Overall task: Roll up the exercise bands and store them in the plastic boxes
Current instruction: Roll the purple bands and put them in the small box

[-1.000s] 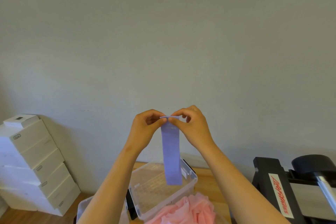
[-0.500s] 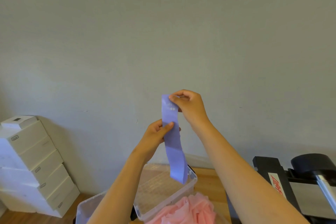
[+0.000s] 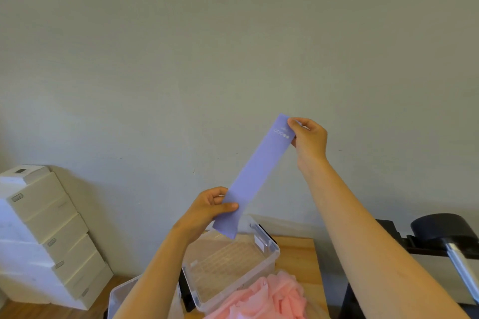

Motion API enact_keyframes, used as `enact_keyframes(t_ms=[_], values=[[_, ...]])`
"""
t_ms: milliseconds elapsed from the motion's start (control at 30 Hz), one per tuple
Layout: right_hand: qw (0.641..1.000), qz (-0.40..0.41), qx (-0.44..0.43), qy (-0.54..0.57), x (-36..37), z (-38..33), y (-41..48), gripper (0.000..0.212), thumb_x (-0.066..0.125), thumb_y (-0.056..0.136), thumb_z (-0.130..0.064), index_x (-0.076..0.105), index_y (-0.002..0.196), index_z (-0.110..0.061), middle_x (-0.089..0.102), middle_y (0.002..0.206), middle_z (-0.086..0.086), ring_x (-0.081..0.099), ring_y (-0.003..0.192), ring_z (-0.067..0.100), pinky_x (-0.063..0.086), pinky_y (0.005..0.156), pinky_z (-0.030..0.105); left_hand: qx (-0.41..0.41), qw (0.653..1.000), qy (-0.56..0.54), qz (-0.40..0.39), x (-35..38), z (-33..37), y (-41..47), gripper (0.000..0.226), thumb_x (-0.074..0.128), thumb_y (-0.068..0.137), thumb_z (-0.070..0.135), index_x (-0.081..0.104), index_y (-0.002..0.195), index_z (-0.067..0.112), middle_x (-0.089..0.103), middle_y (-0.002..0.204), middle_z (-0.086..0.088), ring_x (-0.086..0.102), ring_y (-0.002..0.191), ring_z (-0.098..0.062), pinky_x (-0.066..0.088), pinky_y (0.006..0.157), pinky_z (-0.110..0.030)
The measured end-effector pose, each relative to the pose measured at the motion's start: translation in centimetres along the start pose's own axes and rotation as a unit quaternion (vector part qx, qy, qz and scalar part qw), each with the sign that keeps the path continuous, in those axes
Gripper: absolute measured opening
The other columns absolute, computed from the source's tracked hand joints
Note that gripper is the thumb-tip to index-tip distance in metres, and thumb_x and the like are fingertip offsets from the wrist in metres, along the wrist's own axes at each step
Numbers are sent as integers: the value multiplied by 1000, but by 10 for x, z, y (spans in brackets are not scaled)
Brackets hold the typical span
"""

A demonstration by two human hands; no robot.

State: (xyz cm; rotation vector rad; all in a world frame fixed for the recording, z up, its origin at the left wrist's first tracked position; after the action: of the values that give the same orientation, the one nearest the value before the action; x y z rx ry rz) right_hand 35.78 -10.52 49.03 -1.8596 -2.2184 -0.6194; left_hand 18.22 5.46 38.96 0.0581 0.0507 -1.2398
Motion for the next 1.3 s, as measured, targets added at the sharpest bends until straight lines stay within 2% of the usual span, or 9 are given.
enact_keyframes(t_ms=[233, 333, 500, 700, 833, 967, 1067, 1133, 1300], values=[[995, 79, 32, 48, -34, 13, 9, 20, 62, 86, 1, 61, 73, -15, 61, 75, 1, 58, 64, 9, 52, 56, 16, 9, 997, -45, 58, -34, -5, -12, 50, 85, 55, 26, 68, 96, 4, 74, 89, -13, 70, 79, -23, 56, 70, -27], [993, 97, 46, 43, -46, 24, 9, 22, 61, 84, 5, 61, 73, -15, 61, 75, 2, 58, 67, 12, 52, 55, 16, 44, 985, -66, 151, -42, -1, -14, 23, 80, 74, 7, 67, 93, 4, 75, 81, -7, 68, 77, -26, 57, 65, -25], [991, 94, 88, -31, -55, 56, 1, 17, 59, 84, 5, 64, 92, -9, 62, 91, 11, 59, 87, 25, 51, 80, 34, 113, 950, -19, 292, -42, 25, -9, 9, 71, 85, 4, 68, 87, 12, 73, 74, 6, 65, 76, -16, 53, 70, -27], [986, 56, 62, -145, -53, 73, -29, 28, 68, 85, -9, 60, 112, -13, 60, 113, 6, 57, 108, 23, 43, 86, 29, 186, 949, 55, 248, -16, 66, 8, 14, 69, 87, 8, 71, 78, 18, 70, 73, 11, 64, 72, -5, 51, 69, -24], [978, -164, 18, -130, -9, 48, -54, 22, 69, 86, -11, 65, 106, -15, 67, 101, -2, 63, 91, 5, 45, 72, 6, 200, 953, 123, 194, 5, 79, 19, 8, 72, 85, 7, 73, 78, 11, 70, 72, 11, 62, 69, -2, 46, 64, -17], [945, -299, -6, -133, 22, 30, -73, 18, 68, 87, -20, 69, 105, -17, 71, 100, -3, 65, 91, -1, 49, 76, 9, 189, 951, 177, 167, 14, 78, 16, 14, 81, 78, 15, 68, 81, 13, 69, 75, -9, 58, 66, -12, 46, 64, -23], [942, -297, -37, -152, 30, 24, -79, 5, 68, 85, -12, 72, 89, -12, 72, 87, 2, 66, 82, 9, 52, 74, 18, 179, 956, 177, 153, 9, 79, 8, 26, 83, 76, 19, 59, 85, 13, 62, 70, -25, 48, 60, -17, 41, 59, -27], [941, -294, -53, -158, 34, 22, -80, 8, 67, 83, -6, 70, 78, -12, 70, 78, 3, 65, 74, 10, 52, 70, 19, 177, 957, 180, 144, 6, 81, 1, 26, 82, 77, 19, 60, 89, 14, 60, 64, -22, 47, 58, -16, 41, 58, -24], [946, -269, -91, -153, 40, 19, -81, 12, 67, 83, -3, 69, 75, -13, 69, 75, -1, 63, 71, 7, 49, 67, 15, 159, 972, 71, 160, 0, 82, -10, 17, 75, 82, 6, 68, 98, 10, 73, 80, -15, 69, 74, -17, 54, 70, -23]])
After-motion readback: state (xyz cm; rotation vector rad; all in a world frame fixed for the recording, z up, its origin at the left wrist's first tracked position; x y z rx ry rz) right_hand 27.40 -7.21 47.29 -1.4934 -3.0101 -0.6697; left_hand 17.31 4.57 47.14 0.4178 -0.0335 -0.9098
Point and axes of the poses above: each hand's wrist, its own y-axis towards the middle knuckle, its own x-axis out of the palm, z = x × y, the point moved 2 cm from there along y, towards the middle knuckle
